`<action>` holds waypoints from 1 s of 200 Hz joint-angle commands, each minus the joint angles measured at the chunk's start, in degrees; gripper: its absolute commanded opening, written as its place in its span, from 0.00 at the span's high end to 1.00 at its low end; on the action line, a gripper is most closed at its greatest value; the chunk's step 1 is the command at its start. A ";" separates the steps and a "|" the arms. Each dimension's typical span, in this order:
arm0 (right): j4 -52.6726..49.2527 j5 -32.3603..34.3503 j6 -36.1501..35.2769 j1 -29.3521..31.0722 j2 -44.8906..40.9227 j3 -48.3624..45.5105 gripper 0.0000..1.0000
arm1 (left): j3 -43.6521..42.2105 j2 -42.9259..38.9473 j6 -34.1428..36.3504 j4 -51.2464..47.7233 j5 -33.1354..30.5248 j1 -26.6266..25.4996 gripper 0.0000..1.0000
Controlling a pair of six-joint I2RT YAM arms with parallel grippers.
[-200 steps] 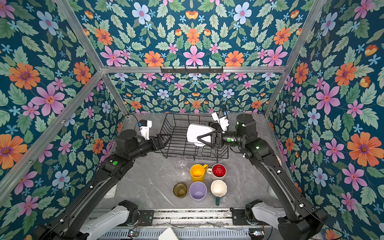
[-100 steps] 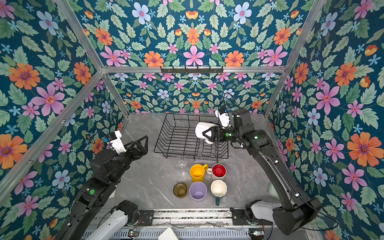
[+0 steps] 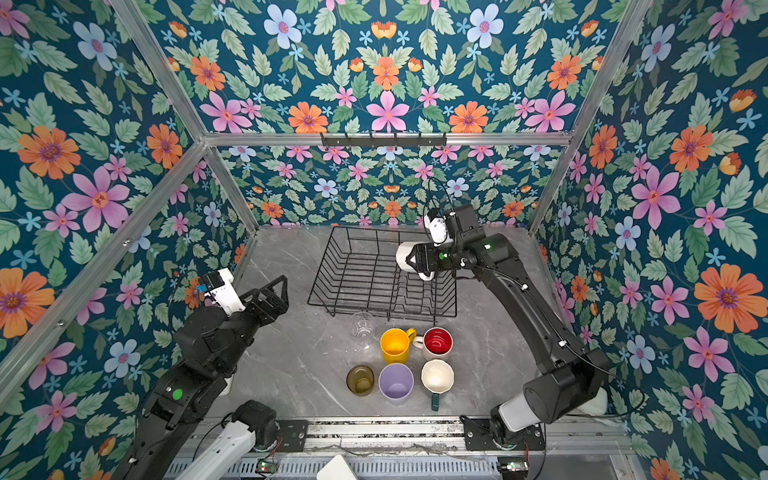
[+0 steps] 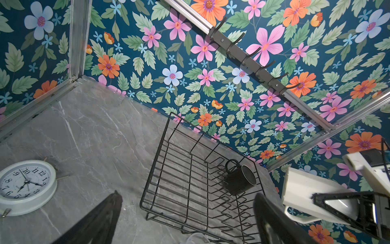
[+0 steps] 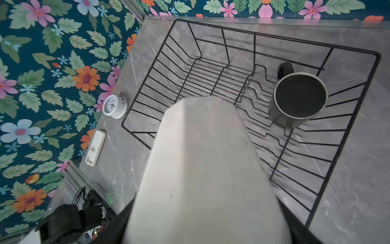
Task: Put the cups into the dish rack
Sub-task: 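Carry the white mug over the rack with the right gripper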
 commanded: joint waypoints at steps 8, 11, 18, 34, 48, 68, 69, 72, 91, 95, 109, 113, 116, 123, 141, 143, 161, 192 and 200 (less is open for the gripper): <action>-0.38 4.71 -2.45 0.95 3.33 3.89 1.00 | -0.33 -0.93 0.86 -0.81 -1.55 0.03 0.00; -0.70 5.05 -2.59 0.99 3.84 4.32 1.00 | -0.41 -1.01 0.78 -0.81 -1.56 0.03 0.00; -1.49 5.80 -2.92 1.17 5.13 5.69 1.00 | -0.61 -1.37 0.68 -0.90 -1.80 0.01 0.00; -3.47 8.09 -3.85 1.48 9.34 9.05 1.00 | -1.12 -2.10 0.47 -1.05 -2.08 0.03 0.00; -4.53 9.38 -4.52 1.83 11.88 11.43 1.00 | -1.29 -2.68 0.51 -1.49 -2.59 0.02 0.00; -5.90 11.07 -5.28 2.06 15.60 15.01 1.00 | -1.07 -3.25 0.55 -2.37 -2.96 0.03 0.00; -6.03 11.15 -5.33 2.10 15.78 15.20 1.00 | -1.03 -3.27 0.53 -2.43 -2.96 0.03 0.00; -6.23 11.40 -5.37 2.09 16.37 15.80 1.00 | -0.94 -3.27 0.51 -2.54 -2.96 -0.03 0.00; -7.91 12.34 -5.98 2.05 19.85 19.37 1.00 | -0.74 -4.02 0.25 -3.40 -3.20 0.02 0.00; -8.35 12.45 -6.16 2.05 20.55 20.19 1.00 | -0.75 -4.21 0.13 -3.57 -3.30 -0.04 0.00; -9.69 12.88 -6.62 2.05 23.11 22.91 1.00 | -1.35 -5.45 -0.48 -4.05 -3.87 0.00 0.00; -9.94 13.04 -6.76 2.06 23.72 23.64 1.00 | -1.53 -5.82 -0.70 -4.11 -3.99 0.03 0.00; -10.09 13.12 -6.86 2.13 24.20 24.12 1.00 | -1.69 -6.12 -0.79 -4.11 -4.07 0.03 0.00; -10.58 13.60 -7.11 2.14 25.30 25.23 1.00 | -2.09 -6.72 -1.05 -4.08 -4.19 0.03 0.00; -12.04 15.27 -7.81 2.27 28.06 28.13 1.00 | -2.15 -7.71 -1.24 -4.48 -4.53 0.03 0.00; -12.13 15.38 -7.87 2.30 28.39 28.36 1.00 | -2.09 -7.77 -1.29 -4.56 -4.60 0.03 0.00; -13.20 15.97 -8.44 2.32 30.79 30.53 1.00 | -1.61 -7.91 -1.25 -5.53 -4.66 0.03 0.00; -14.62 17.31 -9.06 2.55 34.32 33.44 1.00 | -1.45 -8.15 -1.17 -5.91 -4.62 0.03 0.00; -14.91 17.69 -9.13 2.58 35.21 34.03 1.00 | -1.59 -8.18 -1.26 -5.83 -4.67 0.03 0.00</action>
